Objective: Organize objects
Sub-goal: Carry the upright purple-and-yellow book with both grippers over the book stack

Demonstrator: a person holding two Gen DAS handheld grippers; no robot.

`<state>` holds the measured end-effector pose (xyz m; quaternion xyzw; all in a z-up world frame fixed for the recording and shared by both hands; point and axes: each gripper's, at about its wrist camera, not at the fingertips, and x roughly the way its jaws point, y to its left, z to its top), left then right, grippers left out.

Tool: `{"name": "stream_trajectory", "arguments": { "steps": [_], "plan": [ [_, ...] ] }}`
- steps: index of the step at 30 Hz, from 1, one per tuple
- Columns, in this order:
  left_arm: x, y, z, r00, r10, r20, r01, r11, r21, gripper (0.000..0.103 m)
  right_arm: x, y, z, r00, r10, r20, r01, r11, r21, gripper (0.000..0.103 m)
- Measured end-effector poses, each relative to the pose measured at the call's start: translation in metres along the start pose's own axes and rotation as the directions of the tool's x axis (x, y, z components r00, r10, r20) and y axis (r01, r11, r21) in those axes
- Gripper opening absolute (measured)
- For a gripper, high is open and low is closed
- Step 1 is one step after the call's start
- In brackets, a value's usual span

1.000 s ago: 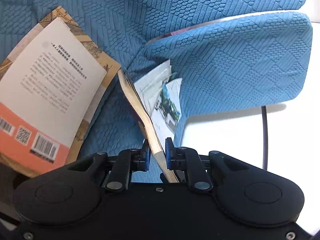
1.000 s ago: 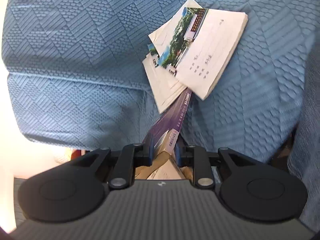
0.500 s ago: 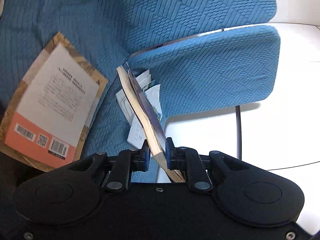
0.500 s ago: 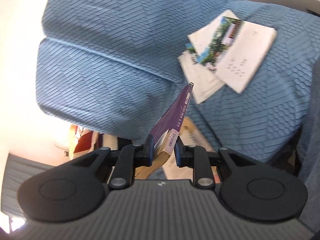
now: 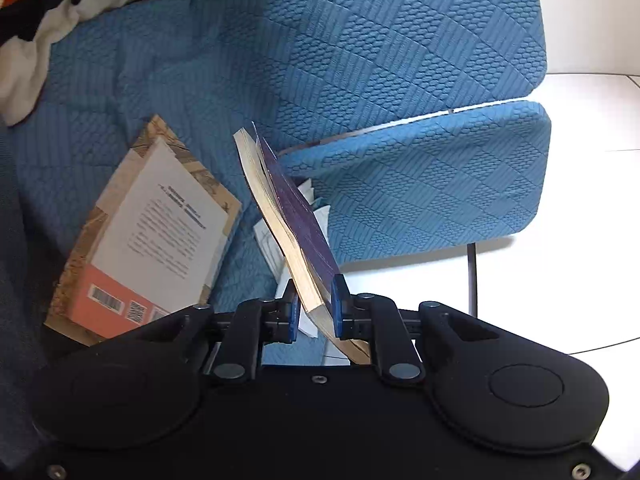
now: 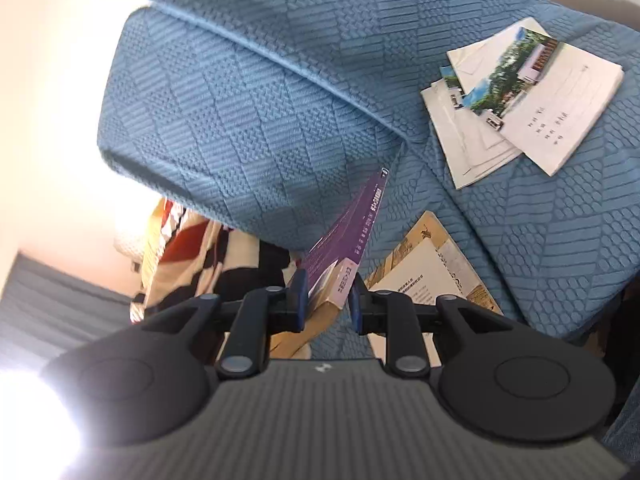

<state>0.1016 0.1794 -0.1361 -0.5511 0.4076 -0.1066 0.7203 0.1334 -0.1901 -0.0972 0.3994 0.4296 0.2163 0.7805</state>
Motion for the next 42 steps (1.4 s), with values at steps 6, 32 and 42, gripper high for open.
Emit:
{"name": "stream_trajectory", "arguments": {
  "steps": [6,32,42],
  "plan": [
    [0.005,0.036,0.002,0.999,0.037,-0.004,-0.037,0.999,-0.012,0.014,0.023,-0.013,-0.022,0.999,-0.016,-0.044,0.014,0.999,-0.043,0.025],
    [0.019,0.097,-0.03,0.983,0.181,0.013,-0.182,0.982,0.055,0.015,0.061,-0.076,-0.058,0.989,-0.043,-0.145,0.035,0.998,-0.056,0.025],
    [0.006,0.088,-0.044,0.954,0.3,0.031,-0.301,0.943,0.14,0.037,0.062,-0.076,-0.061,0.974,-0.157,-0.165,0.142,0.985,-0.103,0.036]
  ]
}}
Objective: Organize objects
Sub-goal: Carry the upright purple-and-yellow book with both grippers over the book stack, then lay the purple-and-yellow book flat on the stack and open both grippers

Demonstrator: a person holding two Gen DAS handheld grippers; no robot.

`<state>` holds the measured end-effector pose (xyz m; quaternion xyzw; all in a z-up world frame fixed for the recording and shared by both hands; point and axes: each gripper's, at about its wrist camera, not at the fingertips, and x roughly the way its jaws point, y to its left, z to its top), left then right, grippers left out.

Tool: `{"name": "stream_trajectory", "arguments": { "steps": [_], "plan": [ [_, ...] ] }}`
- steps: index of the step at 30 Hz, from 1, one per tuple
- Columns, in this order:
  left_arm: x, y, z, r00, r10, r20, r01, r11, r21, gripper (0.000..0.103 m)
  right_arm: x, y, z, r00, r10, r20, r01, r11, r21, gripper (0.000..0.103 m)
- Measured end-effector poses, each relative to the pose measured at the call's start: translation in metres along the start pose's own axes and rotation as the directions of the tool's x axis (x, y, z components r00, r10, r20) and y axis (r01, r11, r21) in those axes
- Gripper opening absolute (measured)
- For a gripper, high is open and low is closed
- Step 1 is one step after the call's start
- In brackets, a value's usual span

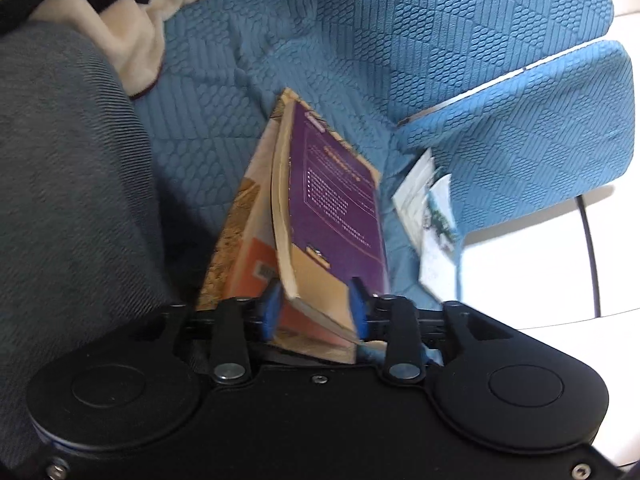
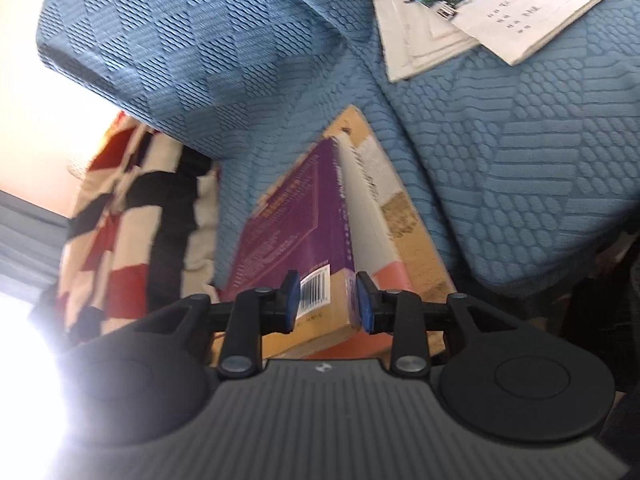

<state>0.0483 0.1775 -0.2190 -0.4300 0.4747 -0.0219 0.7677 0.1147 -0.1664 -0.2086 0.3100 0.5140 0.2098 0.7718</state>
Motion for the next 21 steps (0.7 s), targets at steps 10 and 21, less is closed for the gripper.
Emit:
{"name": "stream_trajectory", "arguments": {
  "steps": [10,21],
  "plan": [
    [-0.008,-0.022,-0.003,0.996,0.073,0.056,-0.08,0.989,0.125,0.041,-0.01,-0.001,0.001,0.991,-0.109,0.074,0.117,0.985,-0.125,0.059],
    [0.037,-0.038,0.008,0.968,0.205,0.144,-0.235,0.941,0.243,0.046,0.016,0.033,-0.01,0.983,-0.154,0.096,0.178,0.916,-0.361,0.059]
  ]
}}
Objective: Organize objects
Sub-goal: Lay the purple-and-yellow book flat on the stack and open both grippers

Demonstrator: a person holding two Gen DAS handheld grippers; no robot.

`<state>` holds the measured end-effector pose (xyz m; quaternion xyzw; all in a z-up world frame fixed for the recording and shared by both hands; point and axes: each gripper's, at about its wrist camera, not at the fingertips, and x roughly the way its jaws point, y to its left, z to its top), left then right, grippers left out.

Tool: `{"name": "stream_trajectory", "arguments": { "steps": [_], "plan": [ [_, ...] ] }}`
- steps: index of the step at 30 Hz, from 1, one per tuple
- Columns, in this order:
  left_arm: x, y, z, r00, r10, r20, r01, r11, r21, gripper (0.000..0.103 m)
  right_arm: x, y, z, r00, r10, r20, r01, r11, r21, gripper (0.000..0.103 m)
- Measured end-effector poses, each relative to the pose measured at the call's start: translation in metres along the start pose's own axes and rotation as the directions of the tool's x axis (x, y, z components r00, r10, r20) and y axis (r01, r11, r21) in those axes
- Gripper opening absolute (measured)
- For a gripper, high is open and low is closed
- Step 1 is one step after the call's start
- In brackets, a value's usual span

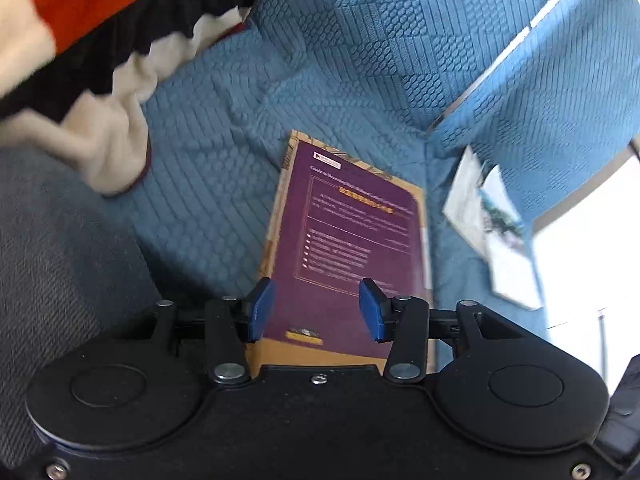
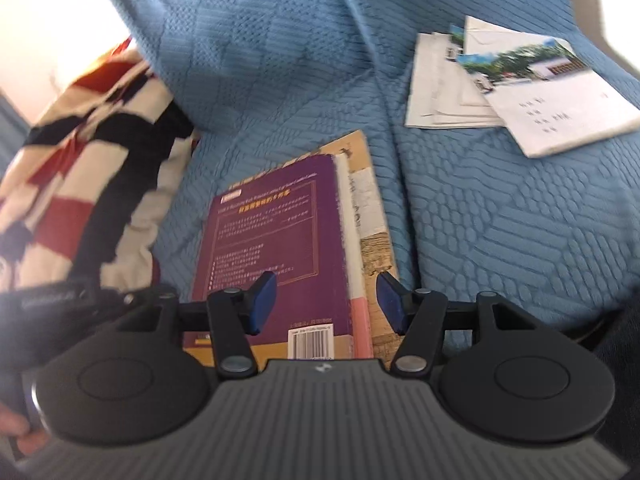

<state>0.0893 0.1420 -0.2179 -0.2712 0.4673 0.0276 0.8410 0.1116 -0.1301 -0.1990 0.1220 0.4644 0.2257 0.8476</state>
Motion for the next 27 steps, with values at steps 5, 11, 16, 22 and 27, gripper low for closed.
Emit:
{"name": "stream_trajectory", "arguments": {
  "steps": [5,11,16,22,27],
  "plan": [
    [0.013,-0.005,-0.002,0.999,0.037,-0.012,-0.037,0.999,0.038,0.046,0.01,0.009,-0.005,1.0,0.005,-0.024,-0.007,0.999,-0.051,0.057],
    [0.025,-0.003,-0.003,0.998,0.05,-0.032,-0.048,0.998,0.039,0.046,0.02,0.017,-0.01,0.999,-0.012,-0.03,0.01,0.996,-0.085,0.043],
    [0.026,-0.004,-0.005,0.998,0.046,-0.031,-0.045,0.998,0.052,0.05,0.022,0.02,-0.011,0.999,-0.03,-0.021,0.027,0.995,-0.1,0.041],
    [0.024,-0.007,-0.006,0.999,0.046,-0.022,-0.044,0.997,0.067,0.05,0.023,0.017,-0.012,0.999,-0.042,-0.032,0.038,0.992,-0.12,0.038],
    [0.021,-0.011,-0.005,0.999,0.037,-0.019,-0.035,0.996,0.083,0.05,0.018,0.016,-0.014,0.998,-0.039,-0.045,0.034,0.992,-0.123,0.036]
  ]
}}
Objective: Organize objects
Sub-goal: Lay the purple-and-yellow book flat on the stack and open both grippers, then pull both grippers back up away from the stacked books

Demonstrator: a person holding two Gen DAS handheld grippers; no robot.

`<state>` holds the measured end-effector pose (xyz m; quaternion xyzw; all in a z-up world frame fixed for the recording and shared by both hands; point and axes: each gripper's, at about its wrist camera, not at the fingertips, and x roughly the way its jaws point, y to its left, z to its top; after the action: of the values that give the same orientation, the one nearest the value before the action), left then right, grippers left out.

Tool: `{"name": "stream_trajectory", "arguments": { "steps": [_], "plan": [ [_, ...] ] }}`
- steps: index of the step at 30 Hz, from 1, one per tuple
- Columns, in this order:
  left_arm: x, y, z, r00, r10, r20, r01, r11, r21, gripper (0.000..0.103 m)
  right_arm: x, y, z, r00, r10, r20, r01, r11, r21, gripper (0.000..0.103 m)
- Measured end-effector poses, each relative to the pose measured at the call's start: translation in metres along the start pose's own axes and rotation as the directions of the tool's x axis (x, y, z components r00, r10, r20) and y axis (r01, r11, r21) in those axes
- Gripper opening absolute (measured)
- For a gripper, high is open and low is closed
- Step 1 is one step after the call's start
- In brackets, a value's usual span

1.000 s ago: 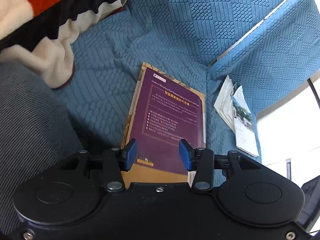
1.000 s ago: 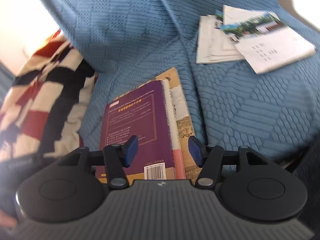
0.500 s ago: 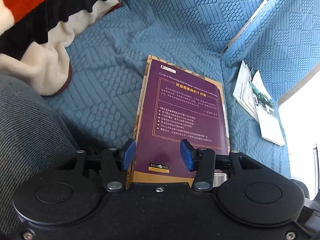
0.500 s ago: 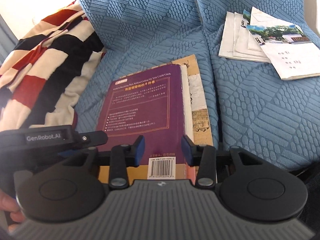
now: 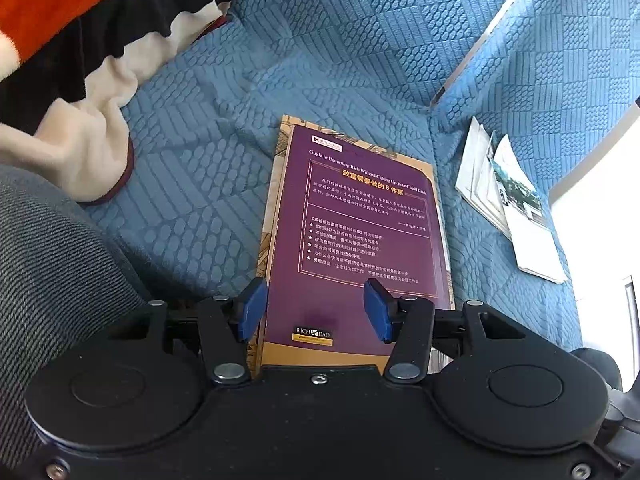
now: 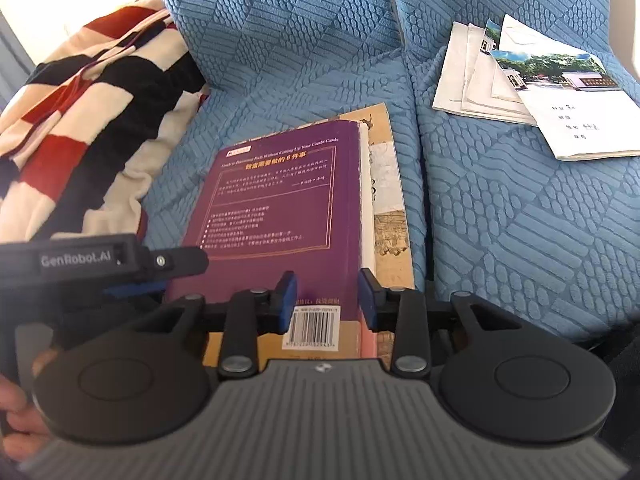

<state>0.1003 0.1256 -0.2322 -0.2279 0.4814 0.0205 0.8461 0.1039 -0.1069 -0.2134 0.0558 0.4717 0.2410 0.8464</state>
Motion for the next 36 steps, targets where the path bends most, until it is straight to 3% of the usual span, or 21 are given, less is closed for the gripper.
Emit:
{"name": "stream_trajectory", "arguments": {
  "steps": [8,13,25,36],
  "plan": [
    [0.0,0.0,0.003,0.999,-0.024,-0.027,0.024,1.0,-0.01,0.049,-0.006,-0.008,0.001,1.0,-0.007,0.0,0.007,0.999,0.048,0.031],
    [-0.011,-0.004,0.007,1.0,-0.027,-0.003,0.027,1.0,0.004,0.049,-0.02,-0.009,0.012,0.999,-0.017,0.044,0.014,0.998,0.056,0.031],
    [-0.087,-0.049,0.023,0.991,-0.06,0.121,0.047,0.993,0.105,0.055,-0.108,0.007,0.042,0.976,0.021,0.216,-0.02,1.0,-0.008,0.031],
    [-0.14,-0.083,0.022,0.973,-0.119,0.196,0.093,0.986,0.137,0.057,-0.161,0.007,0.044,0.964,0.006,0.264,-0.009,1.0,0.012,0.032]
  ]
}}
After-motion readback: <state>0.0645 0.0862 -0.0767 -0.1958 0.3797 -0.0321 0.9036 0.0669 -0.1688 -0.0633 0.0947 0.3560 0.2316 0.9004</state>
